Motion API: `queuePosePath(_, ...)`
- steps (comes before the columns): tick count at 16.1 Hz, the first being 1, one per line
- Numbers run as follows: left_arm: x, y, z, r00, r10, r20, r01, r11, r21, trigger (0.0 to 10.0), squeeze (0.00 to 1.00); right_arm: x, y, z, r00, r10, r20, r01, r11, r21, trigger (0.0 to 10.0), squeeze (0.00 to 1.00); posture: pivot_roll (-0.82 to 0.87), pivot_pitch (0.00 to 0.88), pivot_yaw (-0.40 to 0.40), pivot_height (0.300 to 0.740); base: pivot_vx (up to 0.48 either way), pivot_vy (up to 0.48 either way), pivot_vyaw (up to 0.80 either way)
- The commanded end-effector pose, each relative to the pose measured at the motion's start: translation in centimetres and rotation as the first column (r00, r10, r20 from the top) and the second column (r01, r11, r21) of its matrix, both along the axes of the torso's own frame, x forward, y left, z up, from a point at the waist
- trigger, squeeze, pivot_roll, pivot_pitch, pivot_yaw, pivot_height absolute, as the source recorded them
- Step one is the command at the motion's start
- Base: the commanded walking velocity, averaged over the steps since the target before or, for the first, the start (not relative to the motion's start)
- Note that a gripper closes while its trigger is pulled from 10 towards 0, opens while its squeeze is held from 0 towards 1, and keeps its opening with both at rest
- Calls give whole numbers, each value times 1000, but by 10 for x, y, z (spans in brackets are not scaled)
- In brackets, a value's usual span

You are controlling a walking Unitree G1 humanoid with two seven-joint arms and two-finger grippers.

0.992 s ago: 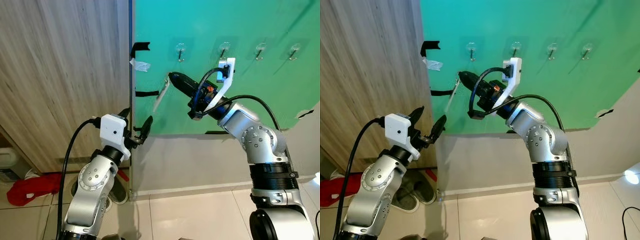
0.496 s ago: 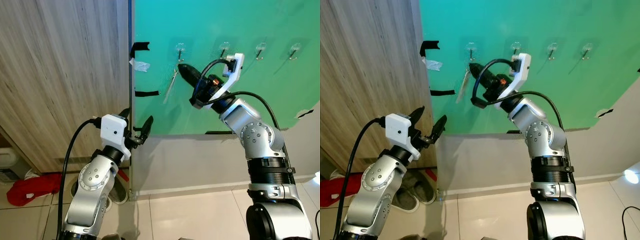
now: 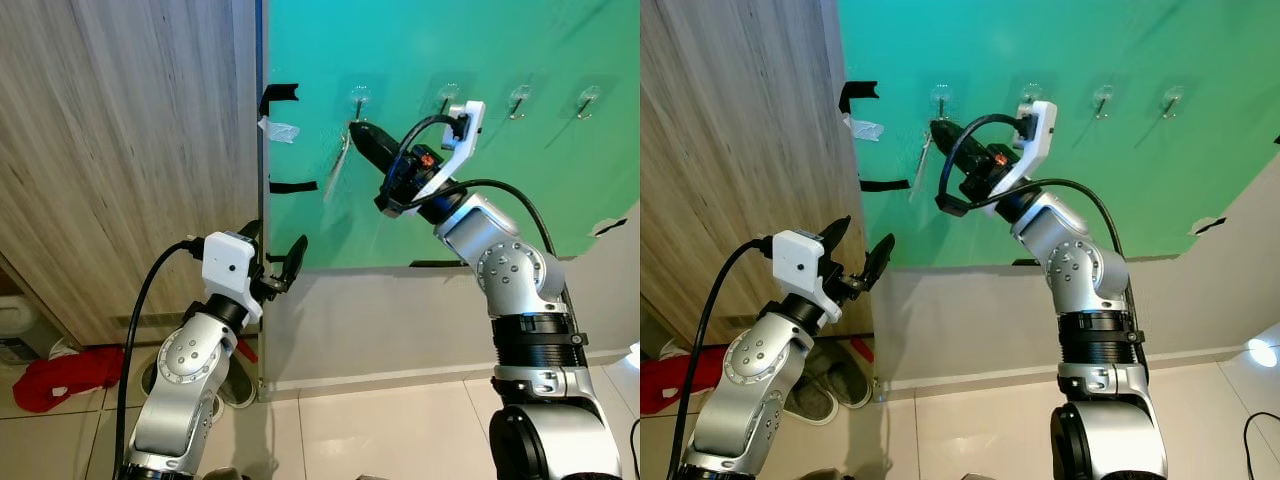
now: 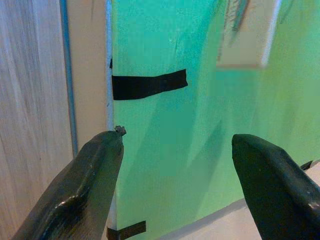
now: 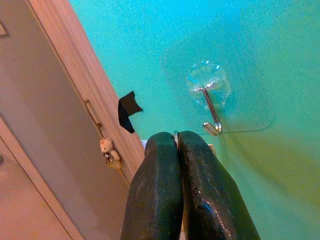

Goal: Hang keys on a hook

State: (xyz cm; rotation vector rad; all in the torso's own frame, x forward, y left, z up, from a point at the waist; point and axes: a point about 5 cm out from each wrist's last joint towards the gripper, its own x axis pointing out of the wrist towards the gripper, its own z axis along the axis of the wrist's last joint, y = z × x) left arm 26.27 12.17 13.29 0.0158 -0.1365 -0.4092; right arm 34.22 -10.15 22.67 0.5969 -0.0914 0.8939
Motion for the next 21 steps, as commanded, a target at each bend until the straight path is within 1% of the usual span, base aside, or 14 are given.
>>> queuePosePath(1, -1, -5, 5, 999, -27, 26, 27, 1000, 5, 10000, 0, 1, -3, 15, 998, -11, 58, 11, 1000, 4, 10000, 0, -36, 35, -99, 740, 0, 0, 0)
queuePosePath(4, -2, -5, 4, 999, -30, 26, 30, 1000, 5, 10000, 0, 4, -8, 20, 997, -43, 70, 42, 999, 16, 10000, 0, -37, 37, -99, 740, 0, 0, 0)
queuePosePath(6, -2, -5, 4, 999, -31, 24, 31, 999, 6, 10000, 0, 9, -15, 20, 995, -86, 48, 84, 996, 43, 10000, 0, -35, 39, -98, 740, 0, 0, 0)
queuePosePath(8, -2, -5, 4, 999, -31, 24, 31, 999, 6, 10000, 0, 10, -16, 19, 995, -93, 40, 91, 995, 51, 10000, 0, -35, 39, -98, 740, 0, 0, 0)
queuePosePath(9, -2, -4, 4, 999, -31, 22, 30, 1000, 8, 10000, 0, 12, -23, 13, 993, -116, -13, 116, 988, 98, 10000, 0, -31, 39, -98, 740, 0, 0, 0)
queuePosePath(11, -2, -4, 3, 999, -31, 21, 30, 999, 9, 10000, 0, 12, -27, 10, 992, -121, -35, 125, 985, 121, 10000, 0, -31, 37, -96, 740, 0, 0, 0)
queuePosePath(12, -3, -4, 3, 999, -32, 21, 32, 999, 9, 10000, 0, 11, -27, 9, 992, -115, -49, 120, 984, 133, 10000, 0, -32, 35, -95, 740, 0, 0, 0)
queuePosePath(14, -2, -4, 3, 999, -37, 20, 37, 999, 11, 10000, 0, 10, -28, -3, 989, -74, -130, 97, 979, 177, 10000, 0, -33, 32, -92, 740, 0, 0, 0)
queuePosePath(16, -1, -4, 3, 999, -39, 19, 39, 999, 12, 10000, 0, 10, -28, -7, 986, -65, -153, 94, 978, 184, 10000, 0, -35, 30, -89, 740, 0, 0, 0)
queuePosePath(18, -1, -4, 2, 999, -45, 18, 45, 999, 12, 10000, 0, 11, -31, -15, 976, -54, -210, 97, 975, 201, 10000, 0, -36, 28, -88, 740, 0, 0, 0)
queuePosePath(20, -2, -5, 2, 999, -47, 17, 47, 999, 12, 10000, 0, 10, -32, -19, 972, -46, -230, 95, 974, 205, 10000, 0, -36, 30, -88, 740, 0, 0, 0)
queuePosePath(21, -3, -5, 2, 999, -47, 16, 47, 999, 11, 10000, 0, 11, -33, -20, 967, -39, -253, 100, 967, 235, 10000, 0, -36, 31, -89, 740, 0, 0, 0)
